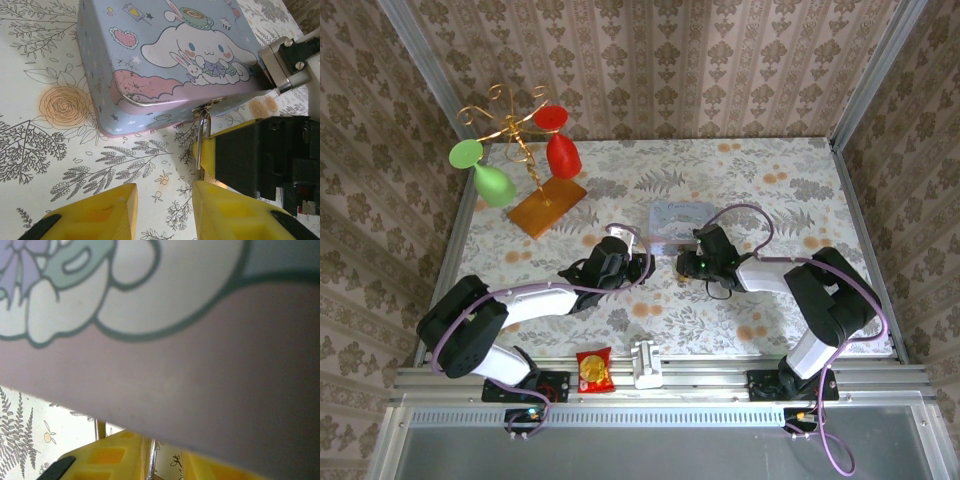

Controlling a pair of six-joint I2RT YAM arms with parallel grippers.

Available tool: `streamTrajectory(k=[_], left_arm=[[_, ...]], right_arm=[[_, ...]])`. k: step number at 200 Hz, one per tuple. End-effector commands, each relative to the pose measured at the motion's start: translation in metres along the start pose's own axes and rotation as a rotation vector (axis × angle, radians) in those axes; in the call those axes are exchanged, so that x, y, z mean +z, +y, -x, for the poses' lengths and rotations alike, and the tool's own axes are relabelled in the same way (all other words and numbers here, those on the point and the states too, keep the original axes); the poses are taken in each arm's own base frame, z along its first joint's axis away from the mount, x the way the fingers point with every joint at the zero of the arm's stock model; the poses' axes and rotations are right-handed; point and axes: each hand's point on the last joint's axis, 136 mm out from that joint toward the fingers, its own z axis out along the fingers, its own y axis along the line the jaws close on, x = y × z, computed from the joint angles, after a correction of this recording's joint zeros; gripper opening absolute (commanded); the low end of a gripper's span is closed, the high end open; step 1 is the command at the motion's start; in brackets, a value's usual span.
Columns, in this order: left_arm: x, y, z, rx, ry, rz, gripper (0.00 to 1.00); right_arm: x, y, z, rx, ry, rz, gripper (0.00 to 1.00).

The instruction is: Unlock the padlock with the key

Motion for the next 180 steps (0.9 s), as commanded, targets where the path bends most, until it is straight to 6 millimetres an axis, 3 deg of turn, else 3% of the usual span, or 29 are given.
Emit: streamTrajectory(k=[1, 38, 58, 79, 116, 139, 180], left_arm=[[0.001, -0.007, 0.013, -0.007, -0.027, -0.022, 0.34], [-0.001, -0.022, 0.037, 0.071, -0.050, -0.025, 0.34], [-0.003, -0.034, 0.061, 0.162, -0.077, -0.004, 0.34], [0.011, -0.042, 0.079, 0.280, -0.063, 0.009, 0.35], [0.066, -0.042, 0.088, 0.419, 0.014, 0.024, 0.34], [0.100, -0.032, 0.080, 0.499, 0.102, 0.061, 0.33], [0.117, -0.008, 0.057, 0.513, 0.165, 0.132, 0.26]], right_arm=[[0.001, -0.004, 0.001, 0.046, -0.026, 0.009, 0.22], [0.000, -0.008, 0.004, 0.111, -0.063, 0.012, 0.14], [-0.003, -0.014, 0.003, 0.159, -0.084, 0.006, 0.11], [-0.004, -0.020, -0.001, 0.196, -0.103, 0.004, 0.08], [-0.005, -0.030, -0.001, 0.255, -0.136, -0.018, 0.03], [-0.006, -0.034, -0.001, 0.307, -0.166, -0.014, 0.02], [-0.004, -0.036, 0.002, 0.386, -0.238, -0.017, 0.02]])
